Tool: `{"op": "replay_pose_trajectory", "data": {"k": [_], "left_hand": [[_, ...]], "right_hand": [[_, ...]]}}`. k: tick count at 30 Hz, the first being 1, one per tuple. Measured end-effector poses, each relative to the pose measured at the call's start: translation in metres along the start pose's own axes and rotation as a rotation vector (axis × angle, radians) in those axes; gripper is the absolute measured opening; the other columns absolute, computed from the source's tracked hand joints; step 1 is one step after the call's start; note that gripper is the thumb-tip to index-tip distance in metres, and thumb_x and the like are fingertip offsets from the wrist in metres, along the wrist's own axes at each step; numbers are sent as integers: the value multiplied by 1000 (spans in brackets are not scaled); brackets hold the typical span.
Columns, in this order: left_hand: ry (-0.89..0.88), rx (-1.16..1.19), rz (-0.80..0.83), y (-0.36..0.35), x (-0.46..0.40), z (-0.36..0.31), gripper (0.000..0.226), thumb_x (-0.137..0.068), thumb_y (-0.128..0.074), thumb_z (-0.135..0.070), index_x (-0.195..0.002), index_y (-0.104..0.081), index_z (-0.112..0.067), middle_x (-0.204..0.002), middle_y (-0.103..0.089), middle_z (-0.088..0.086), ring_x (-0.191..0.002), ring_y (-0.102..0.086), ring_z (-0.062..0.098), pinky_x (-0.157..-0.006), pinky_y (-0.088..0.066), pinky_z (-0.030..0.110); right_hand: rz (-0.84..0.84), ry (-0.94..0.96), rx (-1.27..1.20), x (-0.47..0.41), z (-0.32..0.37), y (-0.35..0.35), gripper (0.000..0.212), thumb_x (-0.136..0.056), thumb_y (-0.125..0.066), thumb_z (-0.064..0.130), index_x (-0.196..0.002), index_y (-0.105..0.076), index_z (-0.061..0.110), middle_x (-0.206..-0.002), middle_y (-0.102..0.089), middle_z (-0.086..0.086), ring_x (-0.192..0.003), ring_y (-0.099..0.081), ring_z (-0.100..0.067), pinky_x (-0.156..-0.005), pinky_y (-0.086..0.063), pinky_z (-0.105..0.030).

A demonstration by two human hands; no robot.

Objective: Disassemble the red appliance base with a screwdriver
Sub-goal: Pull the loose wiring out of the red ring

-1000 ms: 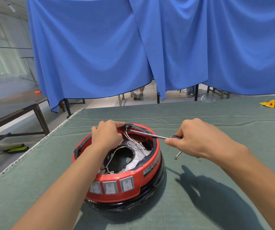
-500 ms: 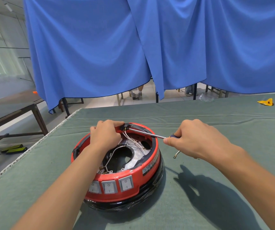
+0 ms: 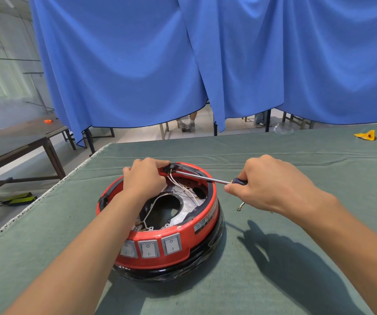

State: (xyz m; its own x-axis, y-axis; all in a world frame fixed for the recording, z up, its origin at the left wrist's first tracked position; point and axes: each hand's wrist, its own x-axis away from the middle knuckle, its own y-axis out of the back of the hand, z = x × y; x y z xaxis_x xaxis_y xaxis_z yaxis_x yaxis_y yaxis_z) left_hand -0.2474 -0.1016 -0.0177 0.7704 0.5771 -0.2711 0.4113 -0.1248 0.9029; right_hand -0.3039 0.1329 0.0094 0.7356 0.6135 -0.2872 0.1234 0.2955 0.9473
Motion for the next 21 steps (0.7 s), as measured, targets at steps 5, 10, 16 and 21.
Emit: {"op": "replay_pose_trajectory", "data": {"k": [5,10,16,21], "left_hand": [[1,17,-4,1,1,1,62,-80,-49,-1,-130,-54,-37,-131,-57,1,-125,-41,25,-106,-25,44],[4,28,-3,2,4,0,62,-80,-50,0,-130,-54,-36,-132,-56,0,-127,-39,26,-106,-24,45],[5,40,-16,3,6,-2,59,-82,-52,-1,-130,-55,-35,-133,-56,0,-128,-40,26,-107,-24,46],[12,47,-23,3,6,-2,59,-81,-52,-1,-129,-56,-35,-132,-57,1,-127,-40,26,-107,-25,46]], "right_hand": [[-15,6,8,2,-2,0,46,-85,-55,57,-64,-63,16,-53,-52,1,-50,-49,-19,-44,-29,-26],[-7,-15,4,3,-2,1,45,-84,-55,59,-70,-68,18,-56,-55,2,-53,-52,-18,-45,-30,-25],[-10,-60,-27,6,2,-1,43,-83,-57,55,-65,-63,17,-57,-54,2,-52,-50,-19,-46,-32,-26],[-26,-111,-5,7,0,6,44,-83,-58,53,-57,-53,18,-57,-51,3,-51,-47,-17,-45,-27,-24]]}}
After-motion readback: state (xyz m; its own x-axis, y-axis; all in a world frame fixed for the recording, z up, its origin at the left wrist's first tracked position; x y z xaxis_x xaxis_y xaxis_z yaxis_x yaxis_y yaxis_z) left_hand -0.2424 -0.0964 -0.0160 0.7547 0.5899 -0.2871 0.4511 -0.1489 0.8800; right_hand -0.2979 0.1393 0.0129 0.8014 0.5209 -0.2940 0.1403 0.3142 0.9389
